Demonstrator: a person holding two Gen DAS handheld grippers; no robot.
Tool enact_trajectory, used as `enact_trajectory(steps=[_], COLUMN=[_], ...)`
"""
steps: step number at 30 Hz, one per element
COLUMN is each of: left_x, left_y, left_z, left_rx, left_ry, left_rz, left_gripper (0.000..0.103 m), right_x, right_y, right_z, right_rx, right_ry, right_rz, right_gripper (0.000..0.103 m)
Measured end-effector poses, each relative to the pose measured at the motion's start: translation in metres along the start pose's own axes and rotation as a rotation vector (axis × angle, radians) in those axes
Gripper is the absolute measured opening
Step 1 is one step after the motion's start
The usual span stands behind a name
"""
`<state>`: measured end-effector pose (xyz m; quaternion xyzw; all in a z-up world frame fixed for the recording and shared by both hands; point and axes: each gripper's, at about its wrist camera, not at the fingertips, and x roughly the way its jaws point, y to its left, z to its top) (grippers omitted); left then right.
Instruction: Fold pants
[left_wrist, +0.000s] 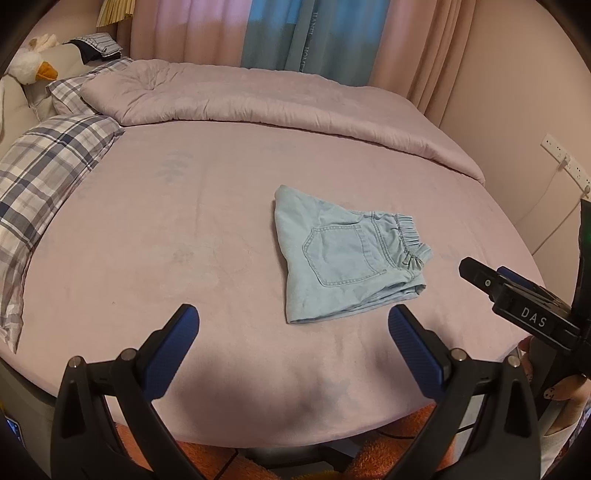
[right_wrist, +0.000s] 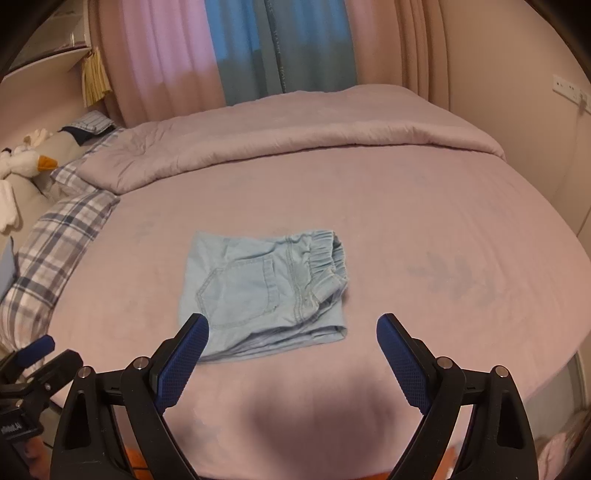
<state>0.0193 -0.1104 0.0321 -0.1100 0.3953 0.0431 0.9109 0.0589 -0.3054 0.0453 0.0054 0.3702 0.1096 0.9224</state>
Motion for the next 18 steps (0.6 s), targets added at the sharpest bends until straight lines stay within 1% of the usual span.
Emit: enact_trajectory(steps=[18], left_x=[0.002], left_y=[-0.0012], left_z=[-0.0006], left_rx=[-0.006], left_ry=[0.008], left_rz=[0.005], left_gripper=[0.102], right_x=[0.004], right_y=[-0.0005], right_z=[-0.0016], right_rx=[0.003], right_ry=[0.014], right_rz=[-0.004], right_gripper=[0.092])
